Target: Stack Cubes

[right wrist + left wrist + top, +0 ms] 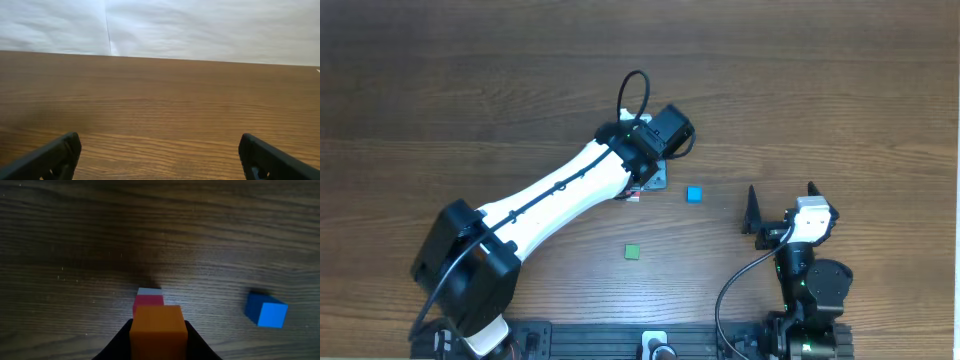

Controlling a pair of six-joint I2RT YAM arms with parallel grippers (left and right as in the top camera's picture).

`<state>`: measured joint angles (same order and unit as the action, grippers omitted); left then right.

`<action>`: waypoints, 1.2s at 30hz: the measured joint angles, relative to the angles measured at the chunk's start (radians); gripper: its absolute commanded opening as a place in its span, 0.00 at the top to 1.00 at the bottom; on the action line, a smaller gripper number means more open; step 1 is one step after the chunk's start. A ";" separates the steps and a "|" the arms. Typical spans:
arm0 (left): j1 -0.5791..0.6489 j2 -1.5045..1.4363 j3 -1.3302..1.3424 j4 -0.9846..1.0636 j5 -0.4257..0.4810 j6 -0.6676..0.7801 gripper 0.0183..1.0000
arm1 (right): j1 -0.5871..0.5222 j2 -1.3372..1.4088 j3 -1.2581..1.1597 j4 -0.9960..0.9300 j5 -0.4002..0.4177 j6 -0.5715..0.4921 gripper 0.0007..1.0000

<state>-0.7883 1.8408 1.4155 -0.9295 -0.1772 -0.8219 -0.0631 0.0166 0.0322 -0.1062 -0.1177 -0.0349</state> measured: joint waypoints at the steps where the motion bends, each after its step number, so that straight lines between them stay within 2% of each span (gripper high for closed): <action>1: 0.000 0.000 0.000 0.000 0.000 -0.003 0.98 | 0.000 0.000 0.000 0.000 0.000 0.000 0.01; 36: 0.000 0.035 -0.064 0.046 0.013 -0.036 0.98 | 0.000 0.000 0.000 0.000 0.000 0.000 0.01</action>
<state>-0.7883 1.8763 1.3518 -0.8837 -0.1646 -0.8577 -0.0631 0.0166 0.0322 -0.1062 -0.1177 -0.0353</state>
